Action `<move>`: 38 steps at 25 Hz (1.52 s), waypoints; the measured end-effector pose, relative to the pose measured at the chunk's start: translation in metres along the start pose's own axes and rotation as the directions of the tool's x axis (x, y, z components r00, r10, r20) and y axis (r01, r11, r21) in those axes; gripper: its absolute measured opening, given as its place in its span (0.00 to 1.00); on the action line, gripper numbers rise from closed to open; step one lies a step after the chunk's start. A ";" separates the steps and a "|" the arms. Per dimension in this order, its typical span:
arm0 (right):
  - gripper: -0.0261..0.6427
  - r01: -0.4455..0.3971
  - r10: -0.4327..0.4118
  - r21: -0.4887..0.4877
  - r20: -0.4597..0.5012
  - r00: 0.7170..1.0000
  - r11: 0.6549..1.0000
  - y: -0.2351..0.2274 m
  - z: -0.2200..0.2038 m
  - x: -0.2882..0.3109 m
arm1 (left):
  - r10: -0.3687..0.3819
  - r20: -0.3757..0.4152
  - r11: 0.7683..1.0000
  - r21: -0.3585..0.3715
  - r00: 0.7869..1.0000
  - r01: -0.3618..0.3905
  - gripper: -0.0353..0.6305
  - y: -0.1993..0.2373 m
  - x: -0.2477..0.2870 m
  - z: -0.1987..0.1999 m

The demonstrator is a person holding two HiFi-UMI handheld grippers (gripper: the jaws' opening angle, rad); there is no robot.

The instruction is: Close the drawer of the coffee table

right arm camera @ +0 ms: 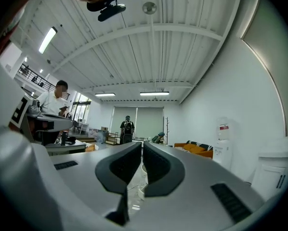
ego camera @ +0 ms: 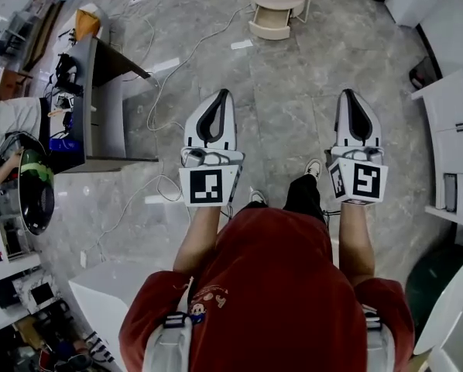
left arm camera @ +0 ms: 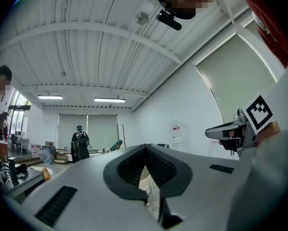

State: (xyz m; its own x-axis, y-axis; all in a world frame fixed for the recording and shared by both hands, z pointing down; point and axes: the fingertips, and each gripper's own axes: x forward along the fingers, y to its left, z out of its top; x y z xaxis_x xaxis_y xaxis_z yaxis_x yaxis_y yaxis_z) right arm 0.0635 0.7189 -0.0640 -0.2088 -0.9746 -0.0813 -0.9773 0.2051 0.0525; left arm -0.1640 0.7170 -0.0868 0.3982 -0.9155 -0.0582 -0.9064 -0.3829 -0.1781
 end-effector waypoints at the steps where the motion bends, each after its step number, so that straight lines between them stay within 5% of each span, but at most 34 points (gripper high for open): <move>1: 0.08 0.006 -0.006 0.008 -0.004 1.000 1.000 -0.013 -0.005 0.004 | 0.003 0.007 1.000 0.000 1.000 -0.003 0.07 -0.007 0.012 -0.001; 7: 0.08 -0.059 0.057 -0.109 -0.022 0.998 0.992 -0.084 -0.021 0.041 | 0.042 0.033 0.999 0.030 0.999 -0.043 0.07 -0.051 0.092 0.001; 19: 0.08 -0.133 0.130 -0.065 -0.055 0.990 0.989 -0.229 -0.053 0.109 | 0.155 -0.004 0.988 0.014 0.988 -0.155 0.07 -0.125 0.208 0.004; 27: 0.08 -0.156 0.153 -0.044 -0.069 0.986 0.987 -0.241 -0.070 0.147 | 0.184 -0.025 0.983 0.012 0.983 -0.184 0.07 -0.118 0.242 -0.011; 38: 0.08 -0.155 0.146 -0.106 -0.091 0.985 0.982 -0.217 -0.079 0.262 | 0.182 0.006 0.982 -0.055 0.983 -0.182 0.07 -0.030 0.328 -0.049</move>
State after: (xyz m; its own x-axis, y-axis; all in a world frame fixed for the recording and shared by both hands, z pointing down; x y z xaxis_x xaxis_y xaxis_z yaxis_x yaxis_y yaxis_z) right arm 0.2239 0.4115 -0.0185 -0.3452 -0.9383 0.0180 -0.9238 0.3431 0.1700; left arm -0.0127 0.4225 -0.0524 0.2272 -0.9691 -0.0961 -0.9700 -0.2164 -0.1107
